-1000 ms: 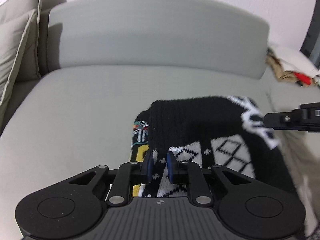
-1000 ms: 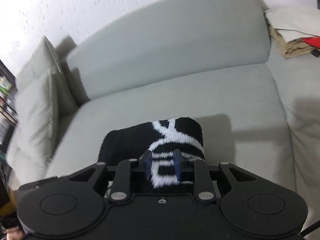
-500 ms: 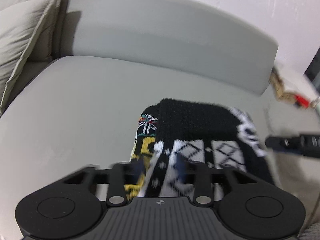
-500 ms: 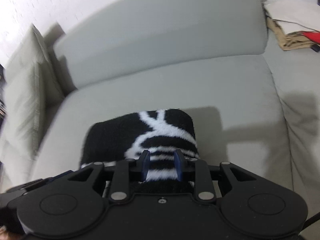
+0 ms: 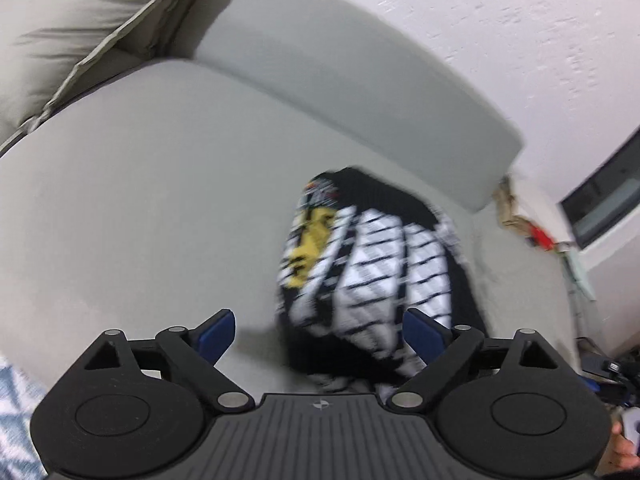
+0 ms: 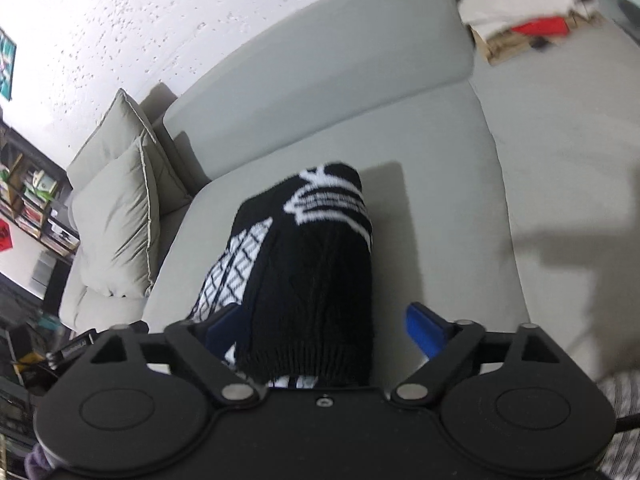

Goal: Fold clothes
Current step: 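Grasp the folded sweater with both grippers and lift it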

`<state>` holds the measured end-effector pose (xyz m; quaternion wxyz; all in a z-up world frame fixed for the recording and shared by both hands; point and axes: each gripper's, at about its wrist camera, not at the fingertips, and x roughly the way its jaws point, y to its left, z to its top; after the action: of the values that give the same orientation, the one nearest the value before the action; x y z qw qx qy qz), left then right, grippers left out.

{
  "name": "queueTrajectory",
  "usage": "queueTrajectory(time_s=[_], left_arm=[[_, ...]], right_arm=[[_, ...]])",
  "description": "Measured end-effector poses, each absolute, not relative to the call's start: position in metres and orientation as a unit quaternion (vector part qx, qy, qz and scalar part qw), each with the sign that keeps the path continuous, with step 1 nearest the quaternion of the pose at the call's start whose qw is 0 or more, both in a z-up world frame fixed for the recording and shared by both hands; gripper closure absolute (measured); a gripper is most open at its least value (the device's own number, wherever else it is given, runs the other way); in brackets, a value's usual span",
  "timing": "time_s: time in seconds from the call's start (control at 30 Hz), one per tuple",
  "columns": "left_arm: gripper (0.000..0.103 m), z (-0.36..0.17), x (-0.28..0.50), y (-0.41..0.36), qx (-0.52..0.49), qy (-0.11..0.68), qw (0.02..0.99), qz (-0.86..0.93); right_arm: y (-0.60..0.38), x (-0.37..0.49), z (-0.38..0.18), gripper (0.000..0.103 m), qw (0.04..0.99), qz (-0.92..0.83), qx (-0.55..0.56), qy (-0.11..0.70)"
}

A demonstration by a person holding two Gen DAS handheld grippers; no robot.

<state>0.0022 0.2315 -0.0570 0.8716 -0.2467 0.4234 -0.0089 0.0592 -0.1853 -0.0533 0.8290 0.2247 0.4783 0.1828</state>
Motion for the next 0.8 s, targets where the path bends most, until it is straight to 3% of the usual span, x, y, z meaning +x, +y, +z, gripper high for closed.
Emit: queueTrajectory(time_s=[0.13, 0.5, 0.8], left_arm=[[0.008, -0.076, 0.01, 0.233, -0.275, 0.435, 0.857, -0.022], [0.004, -0.152, 0.056, 0.266, -0.445, 0.437, 0.779, -0.064], [0.002, -0.177, 0.076, 0.269, -0.44, 0.469, 0.756, -0.125]], right_arm=[[-0.176, 0.063, -0.079, 0.0, 0.81, 0.183, 0.244, 0.502], [-0.167, 0.101, -0.137, 0.0, 0.776, 0.166, 0.318, 0.519], [-0.178, 0.134, -0.181, 0.0, 0.721, 0.184, 0.404, 0.533]])
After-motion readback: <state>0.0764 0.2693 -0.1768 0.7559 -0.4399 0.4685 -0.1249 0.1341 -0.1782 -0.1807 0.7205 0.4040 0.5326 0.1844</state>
